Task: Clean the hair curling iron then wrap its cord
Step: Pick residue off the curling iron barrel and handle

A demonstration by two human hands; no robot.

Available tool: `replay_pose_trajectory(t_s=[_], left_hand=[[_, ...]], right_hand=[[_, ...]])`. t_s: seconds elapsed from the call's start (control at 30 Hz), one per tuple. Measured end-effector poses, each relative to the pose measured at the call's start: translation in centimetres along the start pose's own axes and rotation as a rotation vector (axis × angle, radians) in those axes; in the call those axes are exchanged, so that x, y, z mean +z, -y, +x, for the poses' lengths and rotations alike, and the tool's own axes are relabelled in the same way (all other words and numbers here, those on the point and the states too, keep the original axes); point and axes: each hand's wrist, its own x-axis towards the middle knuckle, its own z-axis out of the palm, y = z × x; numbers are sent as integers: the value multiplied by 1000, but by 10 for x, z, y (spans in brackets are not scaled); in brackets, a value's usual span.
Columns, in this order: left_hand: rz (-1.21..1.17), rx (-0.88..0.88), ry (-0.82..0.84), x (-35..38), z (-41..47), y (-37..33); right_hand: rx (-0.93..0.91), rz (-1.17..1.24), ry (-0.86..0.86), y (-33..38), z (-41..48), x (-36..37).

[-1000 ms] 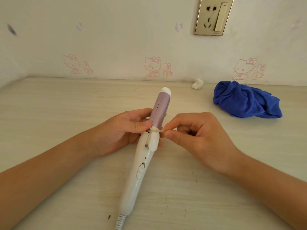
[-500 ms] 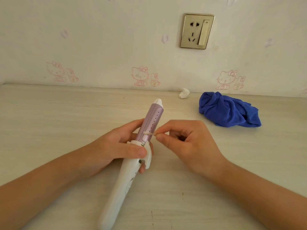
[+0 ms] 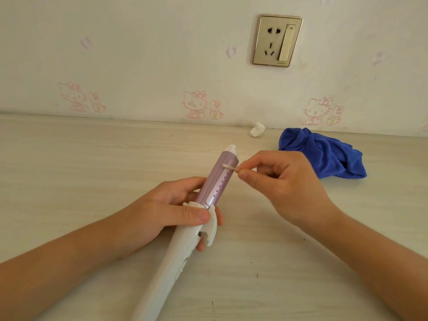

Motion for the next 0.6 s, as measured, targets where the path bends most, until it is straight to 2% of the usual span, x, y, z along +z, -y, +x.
replay_pose_trajectory(t_s=[0.07, 0.2, 0.37, 0.5, 0.6], left_hand=[[-18, -22, 31, -2, 3, -1], [-66, -3, 3, -5, 4, -1], [70, 0, -39, -1, 5, 2], [123, 36, -124, 3, 4, 3], [144, 36, -141, 4, 4, 3]], right_hand=[[-7, -3, 0, 1, -2, 3], [-107, -42, 117, 11, -15, 26], [-12, -116, -48, 2, 7, 5], [-133, -76, 116, 12, -14, 20], [-78, -83, 60, 4, -5, 15]])
